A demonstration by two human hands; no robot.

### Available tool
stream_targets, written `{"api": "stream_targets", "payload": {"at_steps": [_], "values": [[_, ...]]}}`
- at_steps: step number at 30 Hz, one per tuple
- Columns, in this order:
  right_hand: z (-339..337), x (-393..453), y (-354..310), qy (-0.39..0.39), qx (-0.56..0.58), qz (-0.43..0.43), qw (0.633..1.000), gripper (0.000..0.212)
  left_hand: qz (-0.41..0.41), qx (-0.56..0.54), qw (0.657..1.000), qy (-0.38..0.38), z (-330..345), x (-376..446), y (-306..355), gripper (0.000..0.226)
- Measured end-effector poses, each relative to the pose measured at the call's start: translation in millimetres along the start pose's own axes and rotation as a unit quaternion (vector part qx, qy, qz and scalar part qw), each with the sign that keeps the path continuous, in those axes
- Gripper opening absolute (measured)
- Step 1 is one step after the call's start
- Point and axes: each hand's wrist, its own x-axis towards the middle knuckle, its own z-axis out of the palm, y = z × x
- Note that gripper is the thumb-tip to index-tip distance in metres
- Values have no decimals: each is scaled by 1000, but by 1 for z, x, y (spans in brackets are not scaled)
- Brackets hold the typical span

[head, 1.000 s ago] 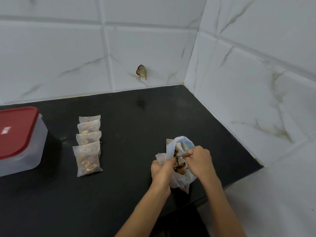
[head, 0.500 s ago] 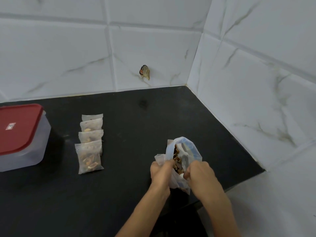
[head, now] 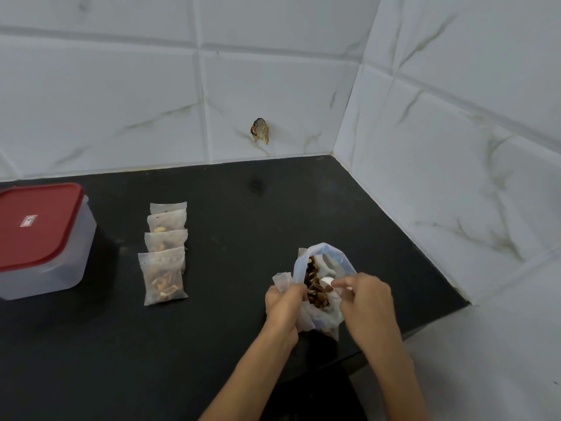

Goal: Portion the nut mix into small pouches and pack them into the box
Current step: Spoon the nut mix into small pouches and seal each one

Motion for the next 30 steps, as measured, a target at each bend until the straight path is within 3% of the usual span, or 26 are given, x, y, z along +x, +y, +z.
{"api": "stream_targets", "payload": {"at_steps": [2,12,20,26,30], "values": [[4,-5,2,69,-15,-79,994,33,-5,0,1000,-1,0,1,0,43],[17,13,9,9,-22,-85,996,22,-4,-28,1000,-14,-5,2,0,42],[20,24,15,59,66,-14,996,17,10,-46,998,-28,-6,2,3,31],[19,34,18,27,125,15,992,13,19,-77,996,-50,-3,0,4,40],[11,29,30,-7,179,19,984,14,22,-60,997,-37,-3,1,1,29]]}}
